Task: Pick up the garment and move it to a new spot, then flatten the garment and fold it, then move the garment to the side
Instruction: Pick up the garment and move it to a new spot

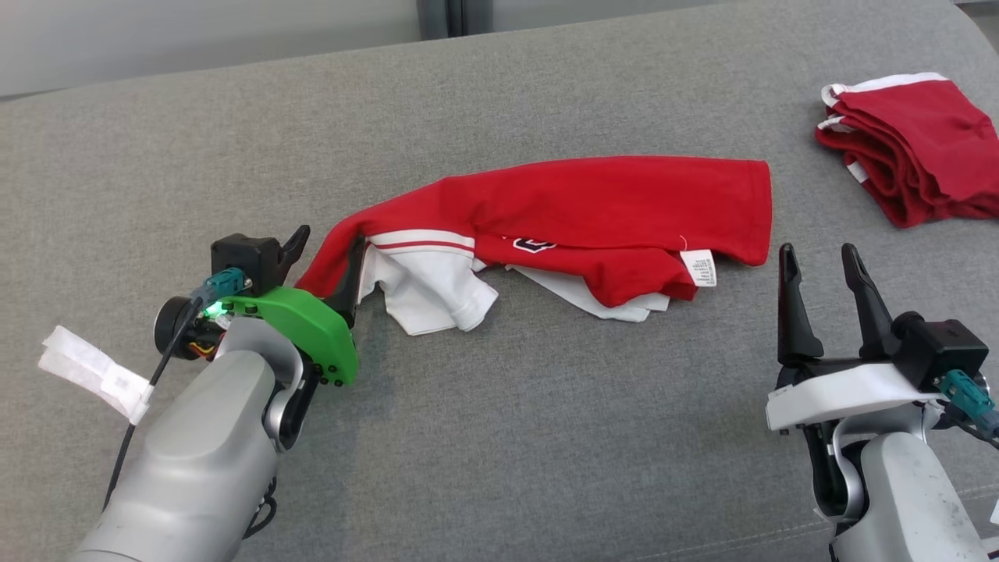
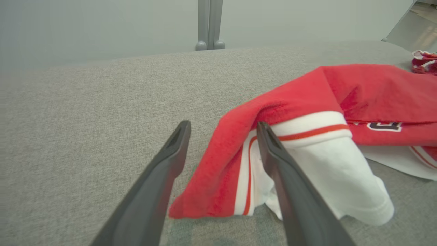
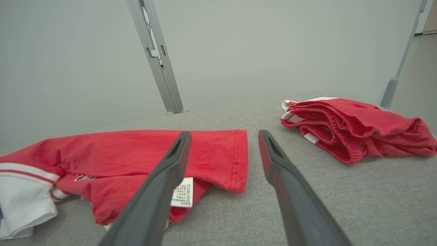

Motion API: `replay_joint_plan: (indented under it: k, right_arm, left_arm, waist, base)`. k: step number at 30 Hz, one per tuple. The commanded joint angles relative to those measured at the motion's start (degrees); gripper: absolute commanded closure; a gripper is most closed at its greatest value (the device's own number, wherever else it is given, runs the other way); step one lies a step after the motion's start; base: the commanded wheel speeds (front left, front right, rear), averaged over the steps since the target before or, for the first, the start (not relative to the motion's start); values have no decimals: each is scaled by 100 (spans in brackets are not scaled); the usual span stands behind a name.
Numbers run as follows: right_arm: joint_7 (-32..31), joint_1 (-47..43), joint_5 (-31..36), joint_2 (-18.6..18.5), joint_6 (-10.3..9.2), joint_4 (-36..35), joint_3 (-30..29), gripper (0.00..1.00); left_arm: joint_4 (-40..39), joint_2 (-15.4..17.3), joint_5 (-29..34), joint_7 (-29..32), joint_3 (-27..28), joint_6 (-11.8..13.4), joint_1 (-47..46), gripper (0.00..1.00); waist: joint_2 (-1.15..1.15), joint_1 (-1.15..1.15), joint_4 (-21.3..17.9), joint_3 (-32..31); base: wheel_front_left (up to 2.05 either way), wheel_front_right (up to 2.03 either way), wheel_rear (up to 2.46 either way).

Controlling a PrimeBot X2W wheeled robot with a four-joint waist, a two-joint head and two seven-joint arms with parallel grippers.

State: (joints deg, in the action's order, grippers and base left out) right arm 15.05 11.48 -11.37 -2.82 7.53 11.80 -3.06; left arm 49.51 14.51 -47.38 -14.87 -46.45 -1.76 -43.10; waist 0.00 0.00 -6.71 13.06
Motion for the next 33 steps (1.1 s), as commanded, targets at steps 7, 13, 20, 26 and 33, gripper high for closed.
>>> replay_joint_plan:
  k: [7,13,20,26,33]
  right_arm:
    - [17,-103,151,-14,-9,113,-66,0]
    - [17,-248,251,-14,-9,195,-193,0]
    - [16,-509,359,-13,-9,254,-144,0]
    - [17,-736,405,-14,-9,238,-53,0]
    - [17,-957,393,-14,-10,177,12,0]
  left_arm:
    - [-504,19,452,-32,549,153,497,0]
    - [-1239,-80,802,-26,1206,404,1335,0]
    - [-2223,-344,1369,-26,1966,723,2545,0]
    - [-2817,-640,1795,-27,2489,819,3411,0]
    - [-3181,-892,2176,-27,2883,721,3948,0]
  waist:
    - [0,0,175,-468]
    - [0,0,303,-847]
    - [0,0,409,-1152]
    - [0,0,484,-1299]
    - [0,0,578,-1373]
  base:
    - [0,0,0]
    - [0,0,0]
    - [0,0,0]
    - [0,0,0]
    - [0,0,0]
